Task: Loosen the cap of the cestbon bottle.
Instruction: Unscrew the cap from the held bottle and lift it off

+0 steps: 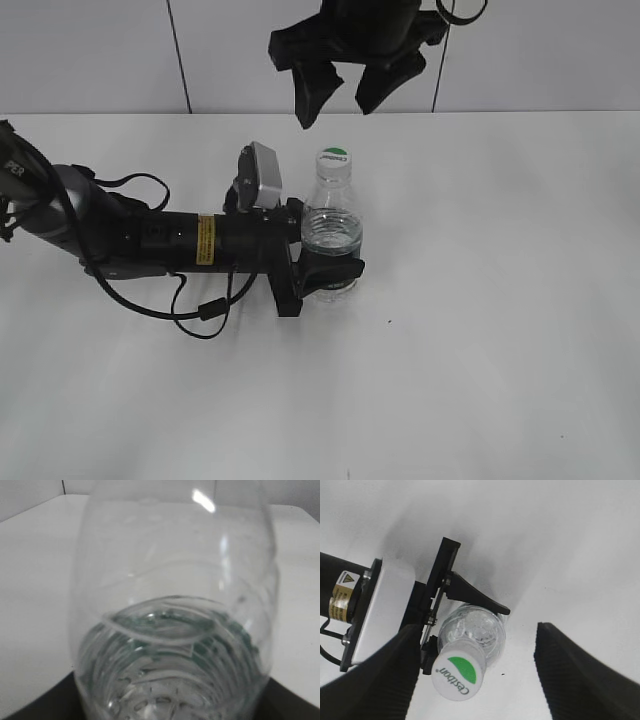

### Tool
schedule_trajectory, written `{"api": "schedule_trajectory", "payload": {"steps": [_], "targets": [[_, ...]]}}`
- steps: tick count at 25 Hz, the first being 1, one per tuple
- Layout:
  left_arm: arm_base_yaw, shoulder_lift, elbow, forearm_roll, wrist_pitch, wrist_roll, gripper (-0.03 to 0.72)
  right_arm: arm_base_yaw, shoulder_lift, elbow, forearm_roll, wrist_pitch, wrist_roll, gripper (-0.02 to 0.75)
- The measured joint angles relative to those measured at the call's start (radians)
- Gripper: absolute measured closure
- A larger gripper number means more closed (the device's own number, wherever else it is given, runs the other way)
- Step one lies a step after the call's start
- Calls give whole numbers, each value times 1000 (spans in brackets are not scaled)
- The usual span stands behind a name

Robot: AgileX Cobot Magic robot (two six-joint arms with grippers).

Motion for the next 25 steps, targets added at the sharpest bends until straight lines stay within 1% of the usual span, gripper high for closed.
{"api": "schedule_trajectory", "payload": {"steps": [9, 14, 17, 25], "targets": [[0, 0, 0, -8, -1, -1, 283, 0, 0, 11, 17, 1, 130, 200], [0, 0, 0, -9, -1, -2, 283, 0, -26, 89, 19, 0, 190, 200], [0, 0, 0, -10, -1, -2, 283, 0, -57, 108, 22, 1, 223, 200], [0, 0, 0, -12, -1, -4, 283, 0, -73, 113, 49, 1, 240, 200]]}}
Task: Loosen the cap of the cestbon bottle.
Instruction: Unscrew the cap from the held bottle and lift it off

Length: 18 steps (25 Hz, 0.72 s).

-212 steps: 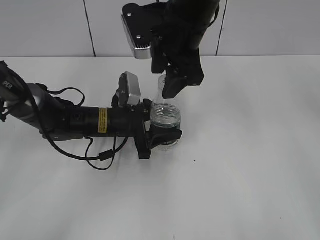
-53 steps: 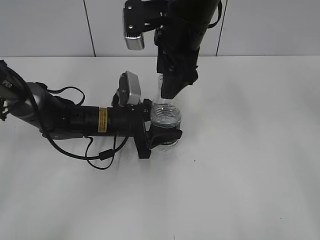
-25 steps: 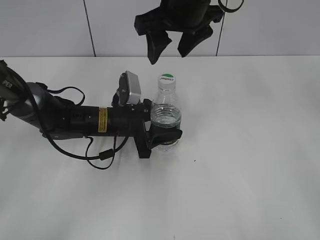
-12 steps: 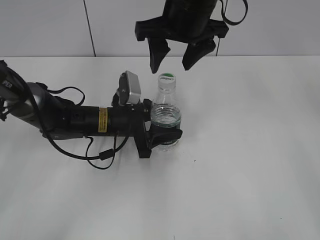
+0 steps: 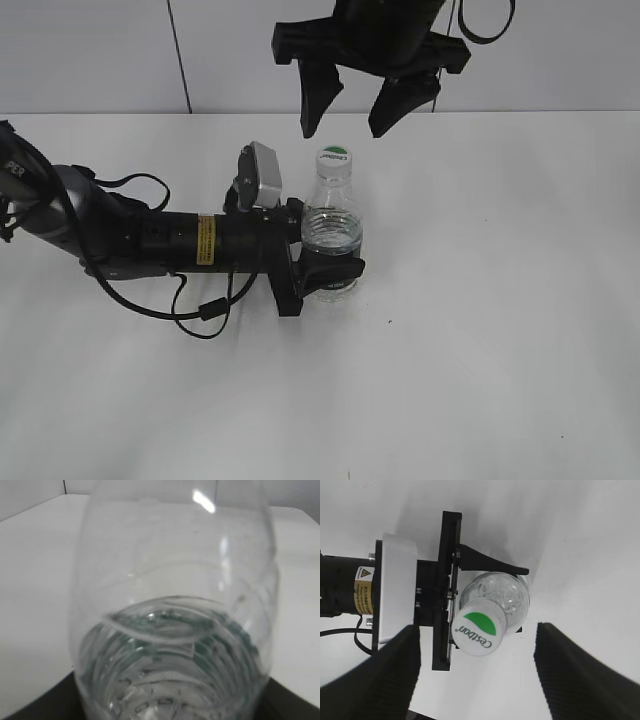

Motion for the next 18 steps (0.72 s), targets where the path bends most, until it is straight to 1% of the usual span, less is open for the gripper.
{"api": "schedule_trajectory", "payload": {"steps": [18], "targets": [[0, 0, 0, 0, 0, 0, 283, 0, 64, 3, 30, 0, 3, 202]]}}
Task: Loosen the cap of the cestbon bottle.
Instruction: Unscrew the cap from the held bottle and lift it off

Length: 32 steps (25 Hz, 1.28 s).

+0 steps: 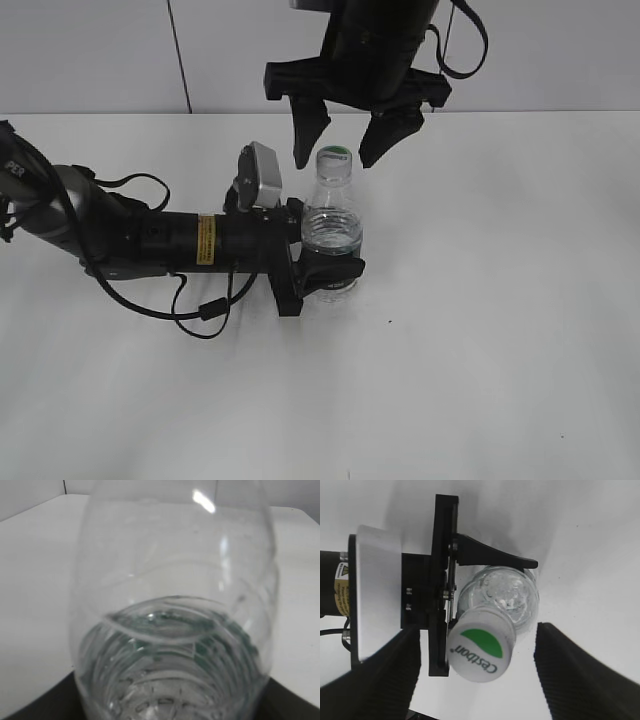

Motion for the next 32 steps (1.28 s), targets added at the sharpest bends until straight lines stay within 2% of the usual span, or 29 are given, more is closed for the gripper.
{"api": "schedule_trajectory", "payload": {"steps": [4, 12, 17, 32], "targets": [[0, 0, 0, 0, 0, 0, 283, 0, 1, 0, 0, 0, 0, 220], [0, 0, 0, 0, 0, 0, 283, 0, 1, 0, 0, 0, 0, 435], [0, 0, 0, 0, 0, -1, 283, 0, 1, 0, -1, 0, -51, 438], [1, 0, 0, 2, 0, -1, 283, 0, 0, 0, 4, -1, -804, 442]]}}
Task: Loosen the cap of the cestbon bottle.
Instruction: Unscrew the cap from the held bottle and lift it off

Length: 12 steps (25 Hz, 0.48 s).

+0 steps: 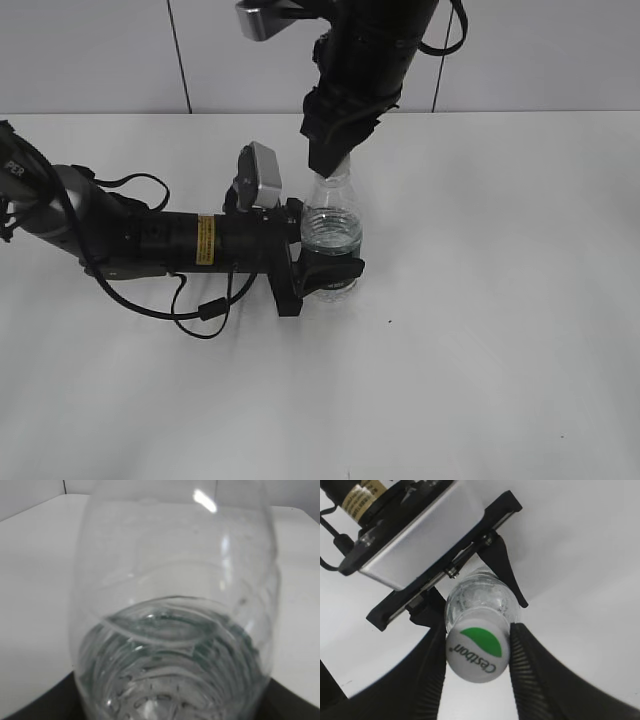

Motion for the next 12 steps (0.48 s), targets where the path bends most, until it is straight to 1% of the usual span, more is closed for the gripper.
{"api": "schedule_trajectory", "payload": {"steps": [6, 12], "targets": [[0, 0, 0, 0, 0, 0, 283, 0, -1, 0, 2, 0, -226, 442], [0, 0, 0, 0, 0, -1, 283, 0, -1, 0, 2, 0, -410, 442]]}}
